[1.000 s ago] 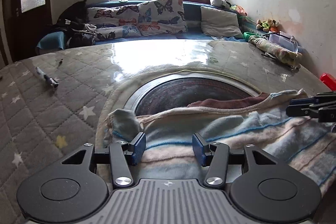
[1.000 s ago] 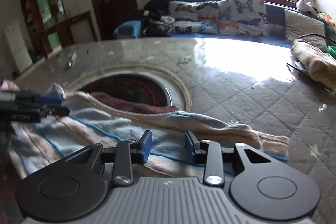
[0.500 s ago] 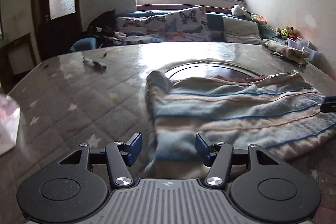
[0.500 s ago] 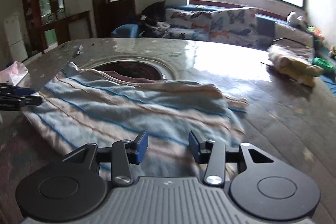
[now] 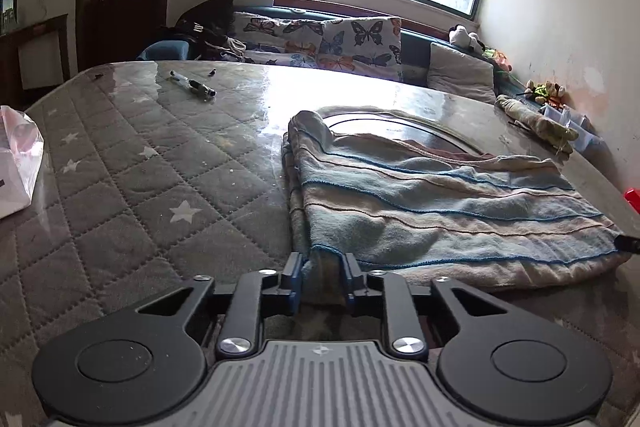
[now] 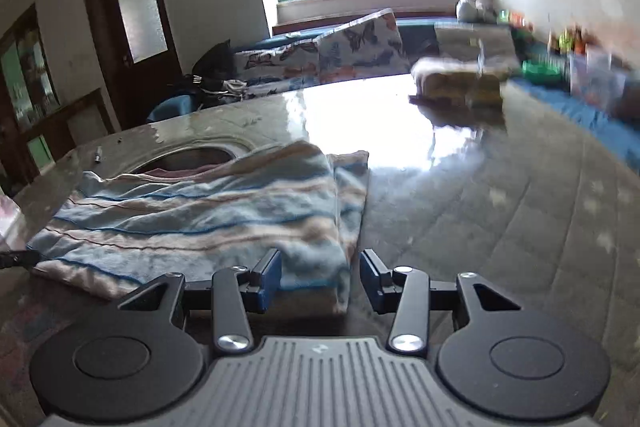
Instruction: Fold clothes
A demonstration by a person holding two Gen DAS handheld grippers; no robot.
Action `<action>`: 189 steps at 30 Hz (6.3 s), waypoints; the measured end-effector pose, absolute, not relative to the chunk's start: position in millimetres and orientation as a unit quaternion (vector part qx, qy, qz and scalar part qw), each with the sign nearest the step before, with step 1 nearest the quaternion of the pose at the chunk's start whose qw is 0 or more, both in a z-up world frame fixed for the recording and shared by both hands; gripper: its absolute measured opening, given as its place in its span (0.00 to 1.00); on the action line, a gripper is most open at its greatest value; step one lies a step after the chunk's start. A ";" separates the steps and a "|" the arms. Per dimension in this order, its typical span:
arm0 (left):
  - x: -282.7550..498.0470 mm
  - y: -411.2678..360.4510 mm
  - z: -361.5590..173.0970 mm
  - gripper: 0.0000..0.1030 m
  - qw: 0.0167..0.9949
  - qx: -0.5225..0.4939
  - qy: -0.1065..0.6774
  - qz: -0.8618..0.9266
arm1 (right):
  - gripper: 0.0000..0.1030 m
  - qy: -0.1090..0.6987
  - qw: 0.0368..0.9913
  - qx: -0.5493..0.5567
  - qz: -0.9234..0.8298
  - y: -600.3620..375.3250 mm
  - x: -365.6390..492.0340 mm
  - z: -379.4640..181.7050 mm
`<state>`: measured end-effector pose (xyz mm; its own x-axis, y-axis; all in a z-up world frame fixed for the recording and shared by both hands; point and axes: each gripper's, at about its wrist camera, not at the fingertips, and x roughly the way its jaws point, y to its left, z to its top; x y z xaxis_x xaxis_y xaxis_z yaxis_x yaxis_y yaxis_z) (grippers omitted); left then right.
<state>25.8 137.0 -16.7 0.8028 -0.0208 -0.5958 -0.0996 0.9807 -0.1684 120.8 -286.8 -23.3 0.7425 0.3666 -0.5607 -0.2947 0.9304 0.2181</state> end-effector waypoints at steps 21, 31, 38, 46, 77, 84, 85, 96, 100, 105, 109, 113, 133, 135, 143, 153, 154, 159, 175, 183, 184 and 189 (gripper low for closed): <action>-53.5 125.8 -11.7 0.12 0.934 -0.101 0.339 -0.043 | 0.10 0.327 0.927 0.032 0.180 -310.2 62.5 -18.0; -40.2 134.1 21.7 0.33 0.949 -0.073 0.304 -0.033 | 0.25 0.286 0.936 0.001 0.205 -296.1 67.0 19.8; 6.2 120.1 21.8 0.32 0.950 -0.077 0.299 -0.051 | 0.27 0.299 0.920 -0.014 0.252 -248.6 100.6 10.9; 59.6 126.0 9.4 0.30 0.941 -0.091 0.321 -0.050 | 0.28 0.323 0.915 -0.010 0.242 -226.2 145.7 -1.5; 98.1 147.4 -10.3 0.27 0.938 -0.092 0.332 -0.015 | 0.28 0.339 0.917 0.000 0.211 -204.1 195.2 -11.0; 80.2 138.9 -0.1 0.35 0.945 -0.080 0.316 -0.025 | 0.34 0.341 0.908 -0.024 0.241 -187.5 177.3 -9.0; 79.6 138.6 -0.9 0.35 0.945 -0.080 0.316 -0.025 | 0.34 0.340 0.905 -0.030 0.252 -182.4 171.3 -7.3; 78.6 135.9 -6.0 0.35 0.945 -0.069 0.319 -0.016 | 0.39 0.334 0.861 -0.112 0.367 -111.6 122.1 -19.4; 79.0 137.8 -5.6 0.35 0.945 -0.070 0.319 -0.015 | 0.39 0.329 0.850 -0.143 0.386 -107.2 102.0 -21.0; 79.6 138.0 -6.0 0.35 0.946 -0.070 0.318 -0.015 | 0.43 0.314 0.837 -0.185 0.408 -111.0 65.1 -20.7; 78.8 138.8 -4.8 0.35 0.946 -0.074 0.316 -0.014 | 0.43 0.300 0.828 -0.209 0.424 -112.2 38.2 -19.7; 71.0 142.4 2.9 0.45 0.949 -0.082 0.305 -0.010 | 0.43 0.289 0.824 -0.226 0.433 -106.9 28.7 -16.7; 17.0 171.1 -5.5 0.83 0.929 -0.160 0.332 0.025 | 0.60 0.267 0.792 -0.219 0.504 -36.6 27.2 -2.6; 16.6 172.7 -7.3 0.82 0.927 -0.164 0.336 0.019 | 0.60 0.261 0.784 -0.228 0.515 -26.8 22.0 -3.9; 18.9 181.3 -9.1 0.73 0.923 -0.185 0.337 0.006 | 0.59 0.233 0.761 -0.275 0.539 12.9 2.0 -15.8; 19.0 189.8 -9.6 0.83 0.912 -0.225 0.342 0.010 | 0.24 0.236 0.779 -0.263 0.518 22.3 2.1 -19.2; 19.6 189.4 -8.6 0.83 0.911 -0.231 0.342 0.008 | 0.21 0.239 0.783 -0.250 0.517 19.1 4.8 -16.3; 24.6 185.7 -4.3 0.80 0.897 -0.269 0.350 -0.007 | 0.15 0.238 0.797 -0.201 0.517 2.0 14.1 1.9; 40.5 183.7 -9.5 0.14 0.850 -0.376 0.369 -0.015 | 0.30 0.240 0.807 -0.140 0.521 -40.7 34.6 18.4; 39.8 164.5 28.9 0.13 0.871 -0.353 0.338 -0.041 | 0.35 0.265 0.841 -0.083 0.464 -94.8 60.0 19.5; 40.3 162.0 32.7 0.12 0.873 -0.350 0.335 -0.045 | 0.35 0.279 0.839 -0.063 0.462 -101.5 68.5 18.1; 44.9 157.4 35.3 0.11 0.874 -0.346 0.337 -0.043 | 0.36 0.298 0.844 -0.026 0.444 -123.4 90.6 11.6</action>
<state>44.9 157.4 35.3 0.7694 -0.3087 -0.5593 -0.1581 0.7563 -0.6349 90.6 -123.4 11.6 0.4270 0.7350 -0.5267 -0.7657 0.6038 0.2219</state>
